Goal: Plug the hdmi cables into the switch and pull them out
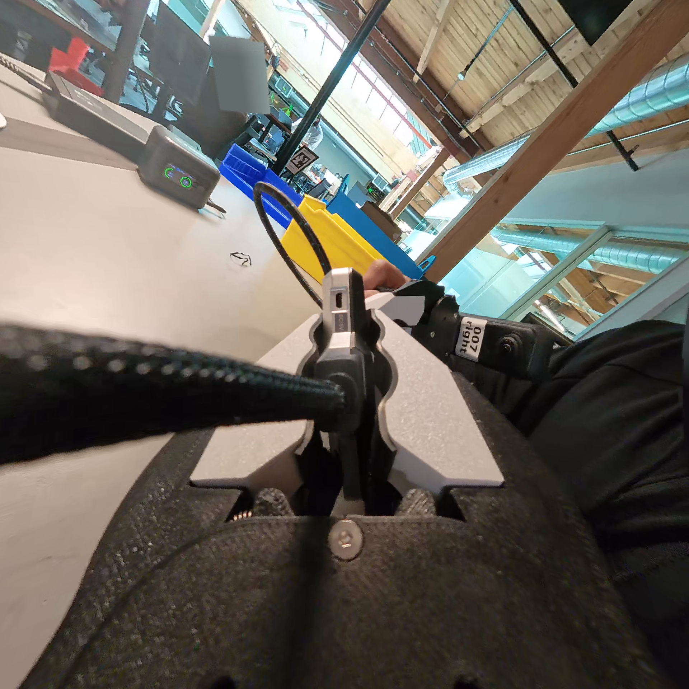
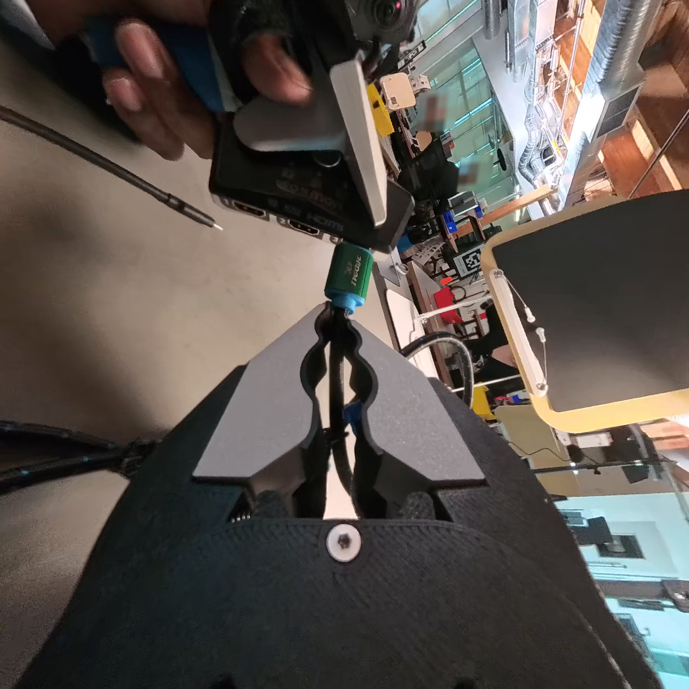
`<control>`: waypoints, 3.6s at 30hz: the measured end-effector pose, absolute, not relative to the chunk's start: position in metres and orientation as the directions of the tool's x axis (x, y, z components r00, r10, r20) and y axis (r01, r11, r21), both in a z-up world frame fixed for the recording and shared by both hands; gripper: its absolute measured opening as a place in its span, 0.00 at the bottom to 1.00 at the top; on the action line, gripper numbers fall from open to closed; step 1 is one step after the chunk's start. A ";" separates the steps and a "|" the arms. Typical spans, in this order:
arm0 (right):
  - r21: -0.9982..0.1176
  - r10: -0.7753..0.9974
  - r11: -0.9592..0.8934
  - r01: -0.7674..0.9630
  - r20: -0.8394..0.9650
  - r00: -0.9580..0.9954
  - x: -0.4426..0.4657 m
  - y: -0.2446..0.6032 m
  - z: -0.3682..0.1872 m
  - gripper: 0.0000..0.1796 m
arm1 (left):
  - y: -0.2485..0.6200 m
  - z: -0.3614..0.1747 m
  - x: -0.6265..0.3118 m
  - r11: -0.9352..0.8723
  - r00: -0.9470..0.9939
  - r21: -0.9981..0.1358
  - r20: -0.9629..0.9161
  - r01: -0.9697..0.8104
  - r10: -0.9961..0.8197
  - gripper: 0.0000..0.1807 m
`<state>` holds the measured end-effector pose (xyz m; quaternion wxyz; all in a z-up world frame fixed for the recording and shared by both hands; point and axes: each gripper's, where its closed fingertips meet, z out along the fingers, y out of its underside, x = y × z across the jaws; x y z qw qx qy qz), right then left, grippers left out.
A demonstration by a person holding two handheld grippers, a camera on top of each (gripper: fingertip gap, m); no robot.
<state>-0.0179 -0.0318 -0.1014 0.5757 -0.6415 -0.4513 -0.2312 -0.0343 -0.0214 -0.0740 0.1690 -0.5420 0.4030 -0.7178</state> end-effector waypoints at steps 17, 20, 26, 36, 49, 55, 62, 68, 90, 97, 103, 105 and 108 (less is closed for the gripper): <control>-0.580 0.367 0.060 0.812 0.770 0.522 -0.024 -0.035 -0.109 0.04 | -0.017 -0.075 -0.036 -0.641 -0.345 -0.742 0.664 -0.195 -0.664 0.10; -0.611 0.375 0.009 0.792 0.736 0.563 -0.005 -0.036 -0.111 0.04 | 0.008 -0.067 -0.043 -0.709 -0.314 -0.699 0.696 -0.090 -0.646 0.11; -0.653 0.464 -0.149 0.742 0.617 0.636 0.012 -0.043 -0.130 0.04 | 0.020 -0.065 -0.047 -0.742 -0.307 -0.668 0.719 -0.058 -0.624 0.11; -0.685 0.430 -0.431 0.588 0.417 0.801 0.042 -0.044 -0.150 0.18 | 0.011 -0.068 -0.044 -0.705 -0.304 -0.703 0.694 -0.090 -0.653 0.11; -0.610 0.426 -0.640 0.466 0.223 0.877 0.074 -0.057 -0.176 0.12 | 0.010 -0.069 -0.043 -0.696 -0.299 -0.712 0.686 -0.093 -0.663 0.11; -0.632 0.363 -0.581 0.513 0.362 0.858 0.081 -0.067 -0.148 0.04 | 0.012 -0.069 -0.044 -0.687 -0.290 -0.722 0.677 -0.086 -0.676 0.11; -0.771 0.131 -0.413 0.485 0.476 0.870 0.116 -0.156 -0.008 0.04 | 0.013 -0.069 -0.044 -0.681 -0.286 -0.727 0.674 -0.087 -0.682 0.11; -0.632 -0.047 -0.656 0.413 0.580 0.813 0.231 -0.278 0.020 0.03 | 0.010 -0.070 -0.043 -0.671 -0.282 -0.735 0.666 -0.095 -0.690 0.11; -0.161 0.213 -0.896 0.414 0.663 0.718 0.294 -0.341 -0.052 0.18 | -0.012 -0.079 -0.039 -0.615 -0.316 -0.761 0.647 -0.206 -0.694 0.13; -0.308 0.330 -0.647 0.697 0.712 0.620 0.185 -0.243 -0.030 0.18 | -0.049 -0.085 -0.041 -0.537 -0.421 -0.770 0.638 -0.345 -0.644 0.13; -0.495 0.564 -0.169 0.852 0.660 0.496 0.020 -0.143 -0.071 0.22 | -0.093 -0.093 -0.051 -0.407 -0.526 -0.774 0.630 -0.485 -0.571 0.13; -0.512 0.592 -0.062 0.857 0.672 0.445 -0.018 -0.120 -0.084 0.28 | -0.104 -0.095 -0.056 -0.365 -0.555 -0.772 0.630 -0.520 -0.543 0.13; -0.501 0.605 0.057 0.864 0.705 0.369 -0.056 -0.097 -0.101 0.38 | -0.117 -0.100 -0.062 -0.311 -0.578 -0.768 0.631 -0.559 -0.518 0.13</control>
